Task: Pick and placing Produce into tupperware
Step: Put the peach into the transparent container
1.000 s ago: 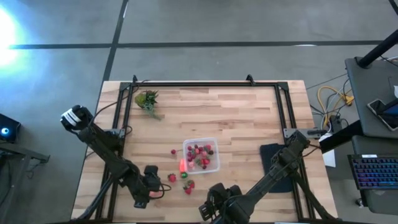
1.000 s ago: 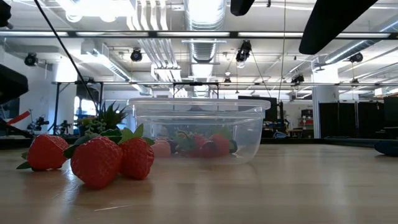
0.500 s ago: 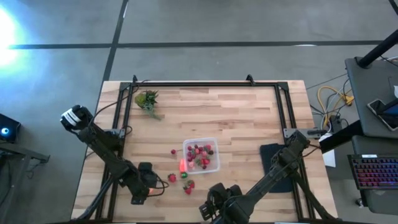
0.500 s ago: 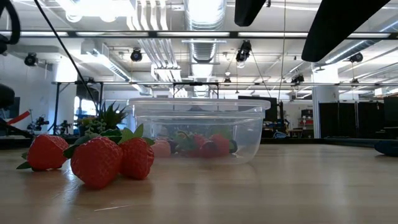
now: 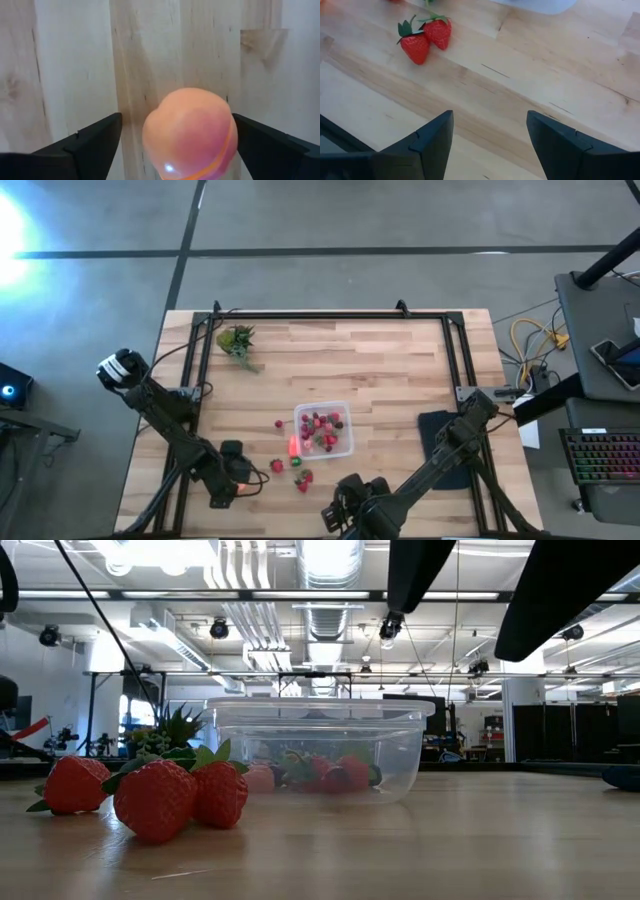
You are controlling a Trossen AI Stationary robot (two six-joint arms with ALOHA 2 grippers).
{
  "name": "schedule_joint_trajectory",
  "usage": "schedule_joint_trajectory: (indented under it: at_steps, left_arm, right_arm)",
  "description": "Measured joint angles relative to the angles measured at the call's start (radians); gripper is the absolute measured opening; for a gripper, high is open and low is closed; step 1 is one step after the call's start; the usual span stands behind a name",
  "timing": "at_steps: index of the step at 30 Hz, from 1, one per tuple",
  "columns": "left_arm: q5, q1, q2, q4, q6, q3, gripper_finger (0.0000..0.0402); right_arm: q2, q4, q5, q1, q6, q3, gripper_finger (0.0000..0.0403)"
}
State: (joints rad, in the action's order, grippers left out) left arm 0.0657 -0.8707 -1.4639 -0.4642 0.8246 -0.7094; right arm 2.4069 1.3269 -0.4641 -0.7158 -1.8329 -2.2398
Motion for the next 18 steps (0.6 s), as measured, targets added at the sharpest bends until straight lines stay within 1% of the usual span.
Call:
schedule_joint_trajectory:
  at_steps: [9,13,18]
  left_arm:
    - [0.021,0.0,-0.001,0.0,-0.001,0.001,0.0295]
    - [0.025,0.0,0.001,-0.001,-0.009,-0.001,0.0281]
    - [0.07,0.009,0.013,-0.006,-0.075,-0.048,0.027]
  right_arm:
    - [0.0,-0.001,0.0,0.0,0.0,0.0,0.0245]
    - [0.0,-0.001,0.0,0.0,0.0,0.0,0.0245]
    - [0.0,0.0,0.001,0.0,-0.011,-0.001,0.0245]
